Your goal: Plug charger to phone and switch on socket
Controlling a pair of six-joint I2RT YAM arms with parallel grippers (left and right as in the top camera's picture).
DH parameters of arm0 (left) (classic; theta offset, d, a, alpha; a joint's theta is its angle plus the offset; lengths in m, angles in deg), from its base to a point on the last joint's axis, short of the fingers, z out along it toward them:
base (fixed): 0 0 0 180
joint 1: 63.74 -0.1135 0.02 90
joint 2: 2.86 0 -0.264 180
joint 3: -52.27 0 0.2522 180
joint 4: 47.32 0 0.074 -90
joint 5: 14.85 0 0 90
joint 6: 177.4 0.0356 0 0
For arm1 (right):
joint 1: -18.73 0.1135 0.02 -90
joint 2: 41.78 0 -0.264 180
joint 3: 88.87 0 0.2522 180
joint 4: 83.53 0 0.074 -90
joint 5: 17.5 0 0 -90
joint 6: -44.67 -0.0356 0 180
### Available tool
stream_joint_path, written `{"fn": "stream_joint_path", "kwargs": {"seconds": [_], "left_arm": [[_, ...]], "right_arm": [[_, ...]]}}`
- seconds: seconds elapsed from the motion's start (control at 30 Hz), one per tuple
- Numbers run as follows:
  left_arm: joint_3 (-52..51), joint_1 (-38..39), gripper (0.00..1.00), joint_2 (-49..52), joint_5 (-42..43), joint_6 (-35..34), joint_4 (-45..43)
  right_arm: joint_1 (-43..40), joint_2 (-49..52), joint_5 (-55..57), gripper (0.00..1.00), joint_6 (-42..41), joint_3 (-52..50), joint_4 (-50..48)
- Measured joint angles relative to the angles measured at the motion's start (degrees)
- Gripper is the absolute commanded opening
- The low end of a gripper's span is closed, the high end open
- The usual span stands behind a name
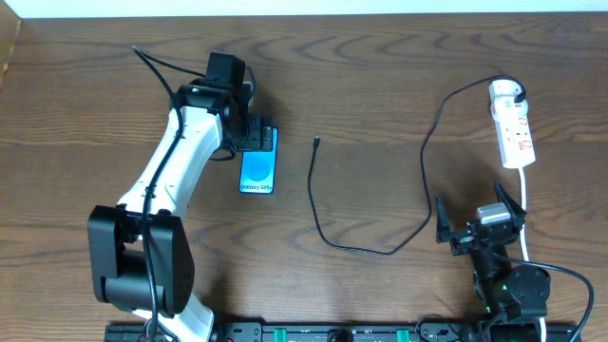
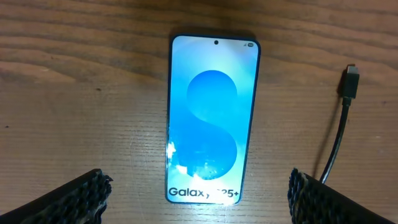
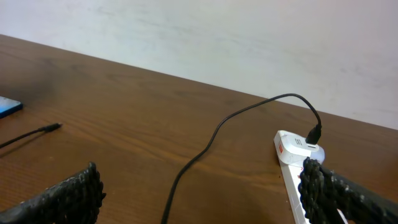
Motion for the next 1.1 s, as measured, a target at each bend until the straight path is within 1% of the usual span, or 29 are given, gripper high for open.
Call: {"fn": "stream_joint_path", "kwargs": {"seconds": [0.47,0.77,1.1], "left_arm": [[0.0,0.0,0.93,0.0,0.0,-0.24,-0.15],[0.0,0.0,0.93,0.0,-0.02,-0.28,-2.82],[0.0,0.0,0.93,0.0,-0.02,-0.39,-2.1]], "right_arm": [[0.0,0.0,0.0,0.99,0.0,0.0,0.0],[0.0,0.0,0.0,0.99,0.0,0.0,0.0],[0.0,0.0,0.0,0.99,0.02,0.0,0.0]]}}
